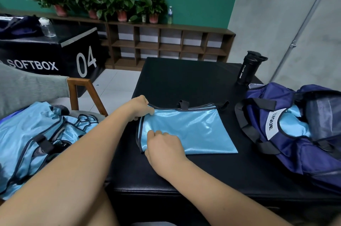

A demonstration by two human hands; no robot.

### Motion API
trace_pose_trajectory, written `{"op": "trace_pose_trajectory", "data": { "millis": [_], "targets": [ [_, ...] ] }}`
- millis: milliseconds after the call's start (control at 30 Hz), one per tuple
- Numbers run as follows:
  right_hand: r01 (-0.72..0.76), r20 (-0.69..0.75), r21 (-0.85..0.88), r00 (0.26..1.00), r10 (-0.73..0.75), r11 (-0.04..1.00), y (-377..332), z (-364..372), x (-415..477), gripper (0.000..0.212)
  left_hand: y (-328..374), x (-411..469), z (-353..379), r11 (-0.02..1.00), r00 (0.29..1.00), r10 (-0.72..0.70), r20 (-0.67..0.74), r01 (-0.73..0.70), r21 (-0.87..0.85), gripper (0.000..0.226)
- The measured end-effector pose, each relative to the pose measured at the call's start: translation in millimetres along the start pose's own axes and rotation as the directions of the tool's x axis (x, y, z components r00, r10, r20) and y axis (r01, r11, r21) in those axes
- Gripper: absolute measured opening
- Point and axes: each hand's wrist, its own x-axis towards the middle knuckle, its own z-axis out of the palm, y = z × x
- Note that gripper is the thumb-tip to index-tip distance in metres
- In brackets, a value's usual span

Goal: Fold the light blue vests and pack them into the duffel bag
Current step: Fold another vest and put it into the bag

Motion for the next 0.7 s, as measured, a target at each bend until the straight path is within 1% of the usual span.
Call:
{"op": "trace_pose_trajectory", "data": {
  "millis": [67,133,167,200,267,300,333,367,433,500,533,567,633,700],
  "targets": [
    [0.013,-0.063,-0.029,0.998,-0.015,0.999,-1.9,2.5,-0.2,0.040,-1.2,-0.4,-1.4,1.000,1.000,-0.004,0.008,0.004,-0.030,0.038],
    [0.016,-0.131,0.000,0.991,-0.015,1.000,-2.1,3.8,0.9,0.046,-0.5,-2.1,-1.3,0.998,1.000,0.009,0.012,-0.008,-0.060,0.035],
    [0.010,-0.132,0.013,0.991,-0.008,1.000,-1.3,6.0,2.5,0.047,0.0,-2.9,-0.6,0.998,1.000,0.020,0.011,-0.019,-0.064,0.031],
    [0.017,-0.140,0.020,0.990,-0.014,1.000,-1.7,5.5,3.9,0.045,1.5,-5.1,0.0,0.997,0.999,0.032,0.009,-0.031,-0.074,0.028],
    [0.001,-0.081,0.008,0.997,-0.001,1.000,-4.0,-2.8,1.4,0.039,4.0,-8.5,0.2,0.990,0.999,0.046,0.008,-0.045,-0.132,0.024],
    [0.002,-0.094,0.001,0.996,-0.002,1.000,-5.0,-4.2,0.9,0.035,4.6,-9.6,-0.9,0.987,0.999,0.045,0.012,-0.043,-0.157,0.023],
    [0.020,-0.109,0.042,0.994,-0.016,0.999,-6.4,-6.3,-0.3,0.028,4.4,-11.3,-3.7,0.983,0.999,0.036,0.015,-0.033,-0.180,0.023],
    [0.022,-0.152,0.140,0.988,-0.001,0.990,-7.0,-6.3,-1.6,0.022,3.1,-13.0,-8.5,0.977,0.999,0.027,0.020,-0.023,-0.210,0.026],
    [0.000,-0.106,0.390,0.993,0.045,0.921,-9.7,-13.6,-4.2,0.020,-0.3,-18.7,-21.3,0.959,0.998,0.005,0.065,0.014,-0.285,0.028],
    [-0.030,-0.097,0.554,0.990,0.101,0.832,-15.0,-23.9,-8.8,0.025,-3.8,-27.8,-33.7,0.946,0.992,-0.008,0.124,0.048,-0.320,0.017],
    [-0.061,-0.060,0.624,0.990,0.125,0.779,-16.8,-29.8,-11.1,0.026,-5.0,-31.9,-38.3,0.945,0.988,-0.016,0.153,0.065,-0.321,0.012],
    [-0.076,-0.038,0.677,0.990,0.139,0.732,-15.9,-33.1,-12.3,0.026,-4.9,-34.6,-41.2,0.940,0.985,-0.021,0.171,0.078,-0.332,0.010],
    [-0.123,-0.008,0.753,0.981,0.196,0.647,-10.2,-39.0,-15.5,0.024,-1.1,-32.2,-40.9,0.905,0.987,-0.002,0.164,0.071,-0.419,0.011],
    [-0.160,0.018,0.804,0.969,0.247,0.572,-0.2,-45.1,-20.0,0.024,9.9,-28.3,-31.3,0.830,0.990,0.029,0.136,0.052,-0.555,0.009]
  ]
}}
